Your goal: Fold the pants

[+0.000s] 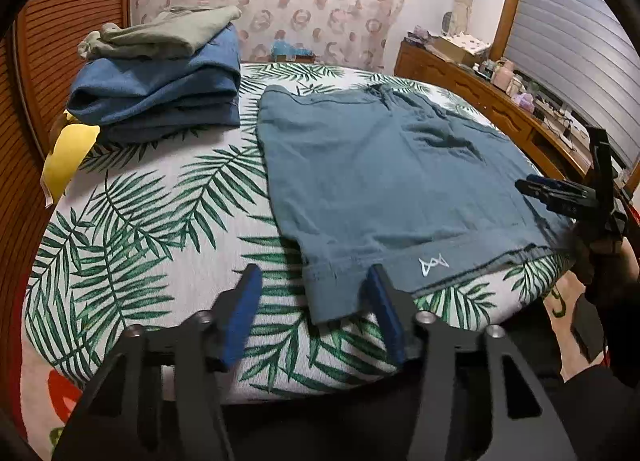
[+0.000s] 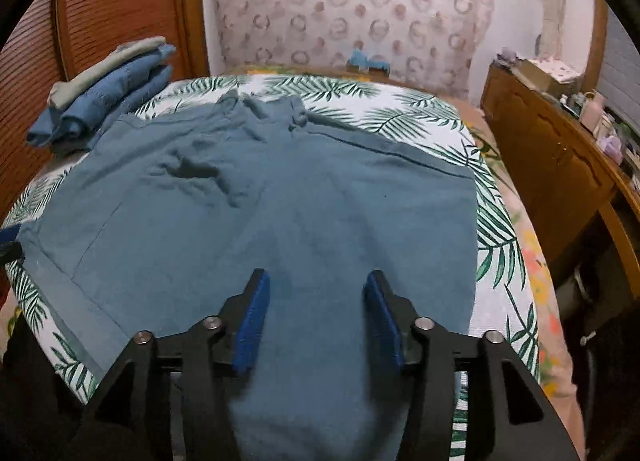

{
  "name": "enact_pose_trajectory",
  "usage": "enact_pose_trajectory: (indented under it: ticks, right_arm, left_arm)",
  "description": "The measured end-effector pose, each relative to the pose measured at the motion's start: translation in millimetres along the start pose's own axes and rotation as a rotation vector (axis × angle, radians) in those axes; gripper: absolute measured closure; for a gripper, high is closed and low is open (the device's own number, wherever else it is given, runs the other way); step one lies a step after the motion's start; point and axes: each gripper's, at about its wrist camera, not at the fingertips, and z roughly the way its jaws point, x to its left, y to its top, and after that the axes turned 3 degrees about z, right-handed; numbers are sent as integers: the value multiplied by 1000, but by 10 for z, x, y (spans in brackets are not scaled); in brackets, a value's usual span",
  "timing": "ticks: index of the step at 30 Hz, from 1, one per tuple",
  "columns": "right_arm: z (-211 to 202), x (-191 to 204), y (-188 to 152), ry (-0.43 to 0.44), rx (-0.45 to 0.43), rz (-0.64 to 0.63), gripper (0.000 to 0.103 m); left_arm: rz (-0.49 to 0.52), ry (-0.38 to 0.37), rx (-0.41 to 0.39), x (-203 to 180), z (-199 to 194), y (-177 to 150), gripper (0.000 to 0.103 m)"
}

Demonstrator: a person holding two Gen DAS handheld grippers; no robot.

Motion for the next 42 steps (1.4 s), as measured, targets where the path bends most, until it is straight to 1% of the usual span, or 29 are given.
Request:
enact_pose_trajectory:
  ticks: [2,4,7,8,10,12,13,14,17,18,20,22,24,27,30,35,37,39,40,42]
  right_arm:
    - [-19,-11,-60,-11,-25,-8,42]
    - [-50,19,-121,-29,-39,1,38]
    - [-52,10,-157,-32,-36,16,36]
    - [35,39,-103,-38,-35,12,36]
    - [82,82,-70,-51,-33,9,34]
    - [47,102,-94,-65,-30,13,32]
    - [153,159,10,-74,-25,13,31]
    - [176,154,43,-78,-19,14,31]
    - [157,161,97,-80,18,17,31]
    - [153,162,114,-83,36,19,31]
    - [139,170,154,-91,61,19,31]
    - [107,202,149,-99,67,8,31]
    - [69,237,103,-102,47,-7,31]
    - [48,228,79,-117,41,2,31]
    - [61,165,93,-89,65,33,31]
    - [46,131,56,-76,47,6,31]
    - [35,132,36,-60,55,-13,31]
    - [20,110,24,-63,55,-19,31]
    - [14,98,16,-62,53,-20,34]
    - [6,72,3,-52,51,-13,36]
  left_arm:
    - [5,-10,1,-13,3,-15,53]
    - [9,-11,2,-21,7,-12,54]
    - [18,0,3,-22,24,8,54]
    - [20,3,5,-24,29,12,53]
    - [32,12,5,-39,40,15,53]
    - [40,16,2,-44,47,16,54]
    - [41,14,0,-41,48,18,58]
    - [39,8,-3,-37,47,15,64]
    - [27,-39,-2,-17,48,18,81]
    - [29,-40,-2,-24,58,25,82]
    - [32,-41,-10,-36,44,32,88]
    - [26,-65,-29,-42,1,54,89]
    - [22,-81,-49,-63,-50,89,90]
    - [46,-94,-71,-147,-105,169,92]
    - [72,-106,-97,-258,-145,283,93]
    - [118,-143,-131,-439,-164,500,94]
    - [141,-173,-142,-538,-150,595,94]
    - [147,-204,-146,-618,-116,690,94]
    - [152,-210,-146,-650,-97,729,94]
    - [167,-217,-149,-726,-64,822,94]
